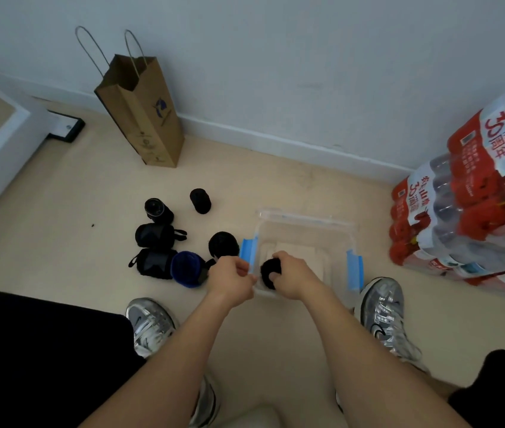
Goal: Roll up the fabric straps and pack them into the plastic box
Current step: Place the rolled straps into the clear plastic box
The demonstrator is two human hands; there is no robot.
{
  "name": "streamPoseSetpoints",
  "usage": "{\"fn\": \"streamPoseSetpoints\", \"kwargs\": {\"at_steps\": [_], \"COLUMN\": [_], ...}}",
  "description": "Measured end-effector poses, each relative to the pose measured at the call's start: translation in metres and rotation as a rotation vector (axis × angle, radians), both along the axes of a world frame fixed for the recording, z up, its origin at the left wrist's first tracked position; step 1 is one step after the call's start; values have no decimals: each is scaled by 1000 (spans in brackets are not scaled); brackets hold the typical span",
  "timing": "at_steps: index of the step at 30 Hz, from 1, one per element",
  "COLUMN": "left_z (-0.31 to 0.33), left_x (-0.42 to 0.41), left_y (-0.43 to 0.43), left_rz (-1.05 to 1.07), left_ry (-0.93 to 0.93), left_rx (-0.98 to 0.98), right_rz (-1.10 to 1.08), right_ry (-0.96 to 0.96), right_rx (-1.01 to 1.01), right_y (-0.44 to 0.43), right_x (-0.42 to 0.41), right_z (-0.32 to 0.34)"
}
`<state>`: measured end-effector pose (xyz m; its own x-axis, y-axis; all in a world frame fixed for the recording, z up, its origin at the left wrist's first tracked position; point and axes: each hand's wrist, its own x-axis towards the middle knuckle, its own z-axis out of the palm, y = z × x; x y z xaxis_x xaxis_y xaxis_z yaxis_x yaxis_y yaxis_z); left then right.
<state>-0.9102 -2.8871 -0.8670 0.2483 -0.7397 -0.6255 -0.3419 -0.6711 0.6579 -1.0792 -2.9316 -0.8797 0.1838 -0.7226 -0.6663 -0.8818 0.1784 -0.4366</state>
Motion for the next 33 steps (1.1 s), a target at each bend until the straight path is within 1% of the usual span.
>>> {"fn": "streamPoseSetpoints", "kwargs": {"at_steps": [4, 6, 8, 9, 11, 13, 15, 16, 17, 18, 20, 22, 24, 28, 30, 31, 33], "left_z": [2, 2, 7, 9, 15, 14, 13, 13, 10, 6, -3, -10, -16, -17, -14, -11, -2], "left_x": [-1, 0, 0, 1, 4, 10, 16, 20, 23, 26, 29, 30, 34, 38, 38, 38, 37], "left_y": [6, 9, 10, 10, 9, 5, 0, -4, -7, -12, -18, -21, -24, -31, -32, -32, -32], "left_rz": [14, 3, -26, -58, -78, 42, 91, 54, -32, -163, -443, -608, -683, -711, -660, -601, -416], "left_ry": [21, 26, 22, -18, -206, -396, -485, -518, -559, -613, -742, -823, -843, -870, -847, -819, -715], "left_rx": [-35, -59, -85, -95, -124, -167, -212, -228, -249, -264, -246, -193, -163, -146, -164, -187, -241], "right_rz": [-6, 7, -22, -43, -59, -80, -221, -306, -380, -426, -458, -467, -468, -444, -399, -373, -331], "right_ry": [-79, -57, -32, -27, -33, -94, -198, -235, -252, -240, -183, -147, -141, -145, -151, -157, -158], "right_rx": [75, 83, 46, 27, 27, 81, 135, 130, 107, 69, 0, -19, -7, -22, -32, -39, -67], "right_y": [-3, -2, 1, 2, 5, 4, 3, 3, 2, 2, 3, 6, 8, 6, 2, 0, -7], "right_x": [0, 1, 5, 8, 7, -3, -16, -23, -30, -37, -51, -61, -65, -60, -55, -52, -45], "right_z": [0, -1, -2, -2, -4, -6, -6, -8, -11, -15, -21, -24, -24, -17, -12, -8, 4]}}
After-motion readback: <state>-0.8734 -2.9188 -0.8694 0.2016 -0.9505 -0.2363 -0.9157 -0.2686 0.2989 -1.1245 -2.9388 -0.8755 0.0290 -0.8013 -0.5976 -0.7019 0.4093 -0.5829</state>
